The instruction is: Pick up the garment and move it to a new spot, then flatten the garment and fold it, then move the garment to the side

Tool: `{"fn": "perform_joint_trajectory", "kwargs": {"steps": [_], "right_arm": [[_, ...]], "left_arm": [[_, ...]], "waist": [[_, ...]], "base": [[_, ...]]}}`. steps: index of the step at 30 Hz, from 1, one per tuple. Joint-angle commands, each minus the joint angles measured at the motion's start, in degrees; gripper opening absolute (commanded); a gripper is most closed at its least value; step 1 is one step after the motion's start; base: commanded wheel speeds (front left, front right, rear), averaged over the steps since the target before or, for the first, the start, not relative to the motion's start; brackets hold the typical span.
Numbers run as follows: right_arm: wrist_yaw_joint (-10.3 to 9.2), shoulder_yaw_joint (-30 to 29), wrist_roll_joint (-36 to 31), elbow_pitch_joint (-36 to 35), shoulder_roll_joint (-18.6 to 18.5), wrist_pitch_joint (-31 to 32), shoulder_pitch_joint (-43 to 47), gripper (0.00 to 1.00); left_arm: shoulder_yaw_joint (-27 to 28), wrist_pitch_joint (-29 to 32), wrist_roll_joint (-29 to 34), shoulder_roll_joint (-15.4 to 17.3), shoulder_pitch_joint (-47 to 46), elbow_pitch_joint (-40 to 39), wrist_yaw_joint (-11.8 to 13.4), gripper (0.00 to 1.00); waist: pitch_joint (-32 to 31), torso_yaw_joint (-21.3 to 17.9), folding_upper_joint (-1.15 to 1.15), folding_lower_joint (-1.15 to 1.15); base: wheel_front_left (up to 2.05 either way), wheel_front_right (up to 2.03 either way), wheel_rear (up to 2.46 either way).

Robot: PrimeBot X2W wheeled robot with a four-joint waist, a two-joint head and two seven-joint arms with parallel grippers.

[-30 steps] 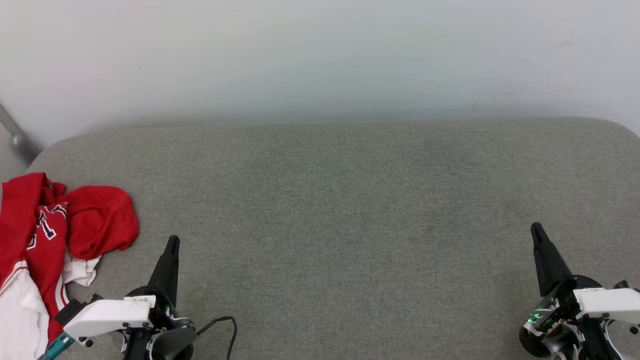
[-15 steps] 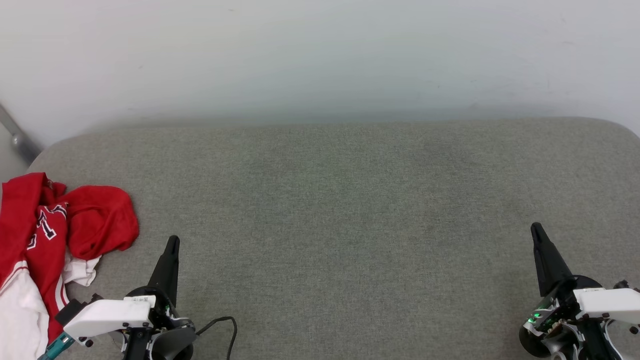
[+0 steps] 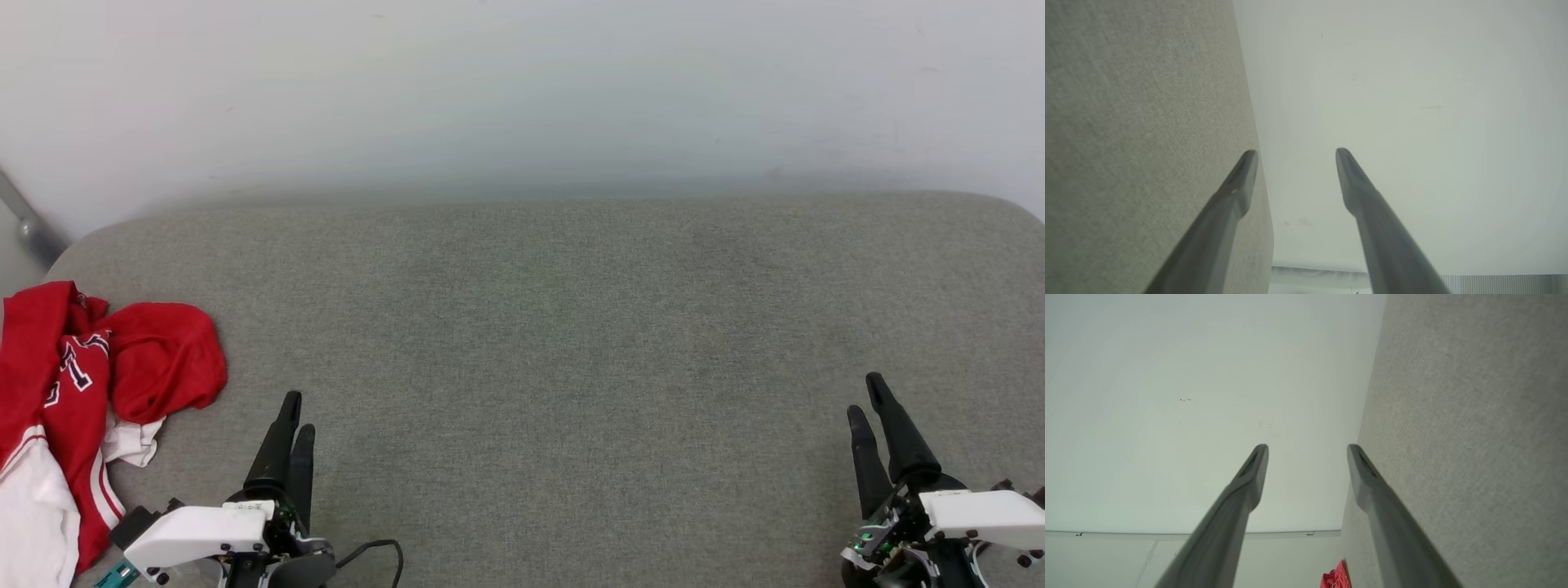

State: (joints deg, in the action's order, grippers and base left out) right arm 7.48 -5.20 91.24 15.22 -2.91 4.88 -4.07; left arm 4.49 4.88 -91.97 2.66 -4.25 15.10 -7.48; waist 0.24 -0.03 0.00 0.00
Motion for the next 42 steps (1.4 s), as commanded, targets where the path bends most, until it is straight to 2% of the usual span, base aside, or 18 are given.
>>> {"fn": "perform_joint_trajectory", "kwargs": {"steps": [1,7,12,33,34,42], "right_arm": [[0.01,0.6,-0.9,-1.5,-0.1,-0.8,-1.1,1.0],[0.01,1.9,-3.2,-2.0,-0.5,-2.2,-1.1,1.0],[0.01,2.2,-8.3,-2.7,-0.9,-3.5,-1.1,1.0],[0.01,3.3,-41.8,-7.2,-0.3,-7.6,-0.2,1.0],[0.01,3.6,-45.4,-7.5,-0.2,-7.7,-0.1,1.0],[0.01,4.5,-54.5,-8.3,-0.1,-8.1,0.0,1.0]], "left_arm": [[-0.8,-0.7,0.5,0.1,-1.5,-1.5,0.0,1.0],[-2.6,-2.2,2.0,0.5,-1.7,-2.4,0.0,1.0],[-3.9,-3.5,6.0,1.2,-2.2,-3.4,0.0,1.0],[-4.5,-8.3,38.8,0.9,-0.9,-7.0,0.2,1.0],[-4.9,-8.8,42.8,1.1,-0.9,-7.0,0.6,1.0],[-6.9,-10.3,51.8,2.5,-0.9,-6.3,2.0,1.0]], "waist": [[0.0,0.0,0.0,0.0],[0.1,0.0,0.0,0.0],[0.2,0.1,0.0,0.0],[0.3,0.3,0.0,0.0],[0.3,0.4,0.0,0.0],[0.2,0.6,0.0,0.0]], "base": [[0.0,0.0,0.0],[0.0,0.0,0.0],[0.0,0.0,0.0],[0.0,0.0,0.0],[0.0,0.0,0.0],[0.0,0.0,0.0]]}}
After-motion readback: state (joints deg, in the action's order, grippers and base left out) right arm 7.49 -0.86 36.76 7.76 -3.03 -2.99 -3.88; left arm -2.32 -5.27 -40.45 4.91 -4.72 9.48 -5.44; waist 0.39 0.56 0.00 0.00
